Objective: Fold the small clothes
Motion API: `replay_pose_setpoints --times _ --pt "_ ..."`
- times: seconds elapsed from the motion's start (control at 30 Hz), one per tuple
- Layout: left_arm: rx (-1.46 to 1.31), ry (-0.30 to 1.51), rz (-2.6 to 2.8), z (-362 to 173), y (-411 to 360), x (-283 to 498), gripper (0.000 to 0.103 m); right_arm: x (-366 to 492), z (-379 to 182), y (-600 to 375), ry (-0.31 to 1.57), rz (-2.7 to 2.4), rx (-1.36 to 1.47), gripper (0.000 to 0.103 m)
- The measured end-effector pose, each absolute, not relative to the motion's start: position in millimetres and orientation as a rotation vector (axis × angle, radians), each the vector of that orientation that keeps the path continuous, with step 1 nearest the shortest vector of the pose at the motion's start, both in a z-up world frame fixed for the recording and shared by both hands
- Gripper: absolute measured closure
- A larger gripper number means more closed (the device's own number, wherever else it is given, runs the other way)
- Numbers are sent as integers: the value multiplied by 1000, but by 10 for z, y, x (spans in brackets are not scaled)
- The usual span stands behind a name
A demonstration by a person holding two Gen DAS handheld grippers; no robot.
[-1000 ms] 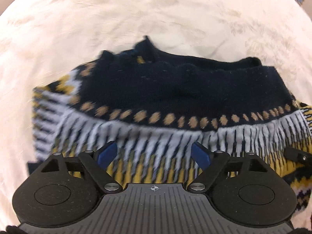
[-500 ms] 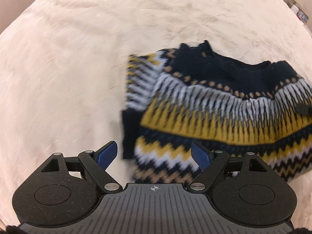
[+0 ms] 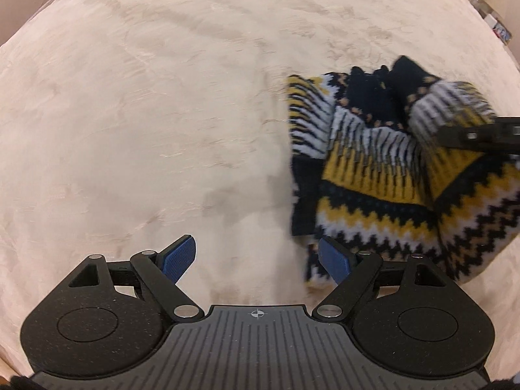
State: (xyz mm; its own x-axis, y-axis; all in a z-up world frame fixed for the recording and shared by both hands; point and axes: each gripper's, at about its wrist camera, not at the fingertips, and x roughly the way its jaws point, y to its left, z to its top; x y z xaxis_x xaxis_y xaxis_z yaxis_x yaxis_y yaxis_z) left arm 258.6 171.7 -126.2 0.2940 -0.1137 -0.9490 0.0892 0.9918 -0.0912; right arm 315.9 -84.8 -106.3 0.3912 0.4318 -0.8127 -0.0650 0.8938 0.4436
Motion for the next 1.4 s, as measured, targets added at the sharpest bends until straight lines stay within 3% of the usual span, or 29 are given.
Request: replay_pose_setpoints --times 0.27,0.4,0.47,0.83,1.07,1.4 --pt "-35 1287 -124 -1341 1955 2581 20 3166 -1246 -282 1178 269 196 73" --pt "-46 1297 -130 -1351 1997 2587 20 3146 -1261 -123 1162 274 162 55" --pt "-43 1296 -134 -1345 2001 2600 20 3112 -1228 -142 1130 303 204 51" --pt "-36 1280 -176 -1290 1959 2766 21 2815 -895 -527 954 358 319 50" --pt "-83 1266 -242 -1162 1795 2999 21 2396 -916 -576 944 369 15 50" --pt "-168 1306 -371 -1179 1362 3299 21 1755 -1065 -114 873 545 -271 31"
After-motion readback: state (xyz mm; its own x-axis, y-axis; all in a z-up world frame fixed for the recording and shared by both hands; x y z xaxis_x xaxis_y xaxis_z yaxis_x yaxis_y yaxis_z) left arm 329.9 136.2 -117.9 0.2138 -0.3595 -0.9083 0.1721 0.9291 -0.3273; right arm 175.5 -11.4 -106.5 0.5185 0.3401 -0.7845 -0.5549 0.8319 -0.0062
